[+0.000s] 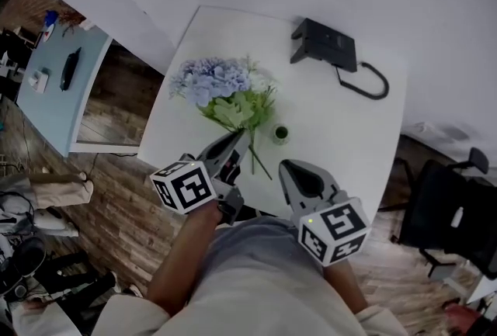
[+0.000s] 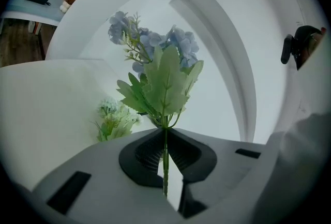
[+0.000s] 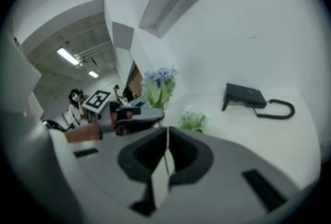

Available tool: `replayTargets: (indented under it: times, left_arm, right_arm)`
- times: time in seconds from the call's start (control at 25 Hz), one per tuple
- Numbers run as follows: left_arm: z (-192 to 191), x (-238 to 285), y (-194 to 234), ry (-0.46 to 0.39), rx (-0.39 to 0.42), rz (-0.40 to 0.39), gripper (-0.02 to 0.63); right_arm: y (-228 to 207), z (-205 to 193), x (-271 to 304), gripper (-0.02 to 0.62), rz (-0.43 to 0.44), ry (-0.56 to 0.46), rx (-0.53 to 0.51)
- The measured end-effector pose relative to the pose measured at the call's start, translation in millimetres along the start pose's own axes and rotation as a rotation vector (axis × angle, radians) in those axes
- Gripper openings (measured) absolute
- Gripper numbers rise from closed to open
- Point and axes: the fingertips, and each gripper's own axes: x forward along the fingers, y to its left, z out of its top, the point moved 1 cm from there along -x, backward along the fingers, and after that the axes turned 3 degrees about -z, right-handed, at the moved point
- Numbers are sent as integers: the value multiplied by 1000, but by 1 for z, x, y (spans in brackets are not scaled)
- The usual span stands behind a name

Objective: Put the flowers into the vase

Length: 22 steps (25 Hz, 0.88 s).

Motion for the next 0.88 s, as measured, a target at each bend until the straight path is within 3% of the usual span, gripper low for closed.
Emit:
replayTargets:
  times: [0.28, 0.48, 0.88]
  left_arm:
    - [15, 13, -23, 20, 63, -73, 38]
    - [28, 21, -43, 42, 192, -103, 38]
    - [36, 37, -76, 61, 356, -147, 40]
  right_arm:
    - [-3, -2, -8, 23, -28, -20, 12]
    - [-4, 1, -11, 23, -50, -47, 18]
    - [-5, 12, -19, 23, -89, -86, -8]
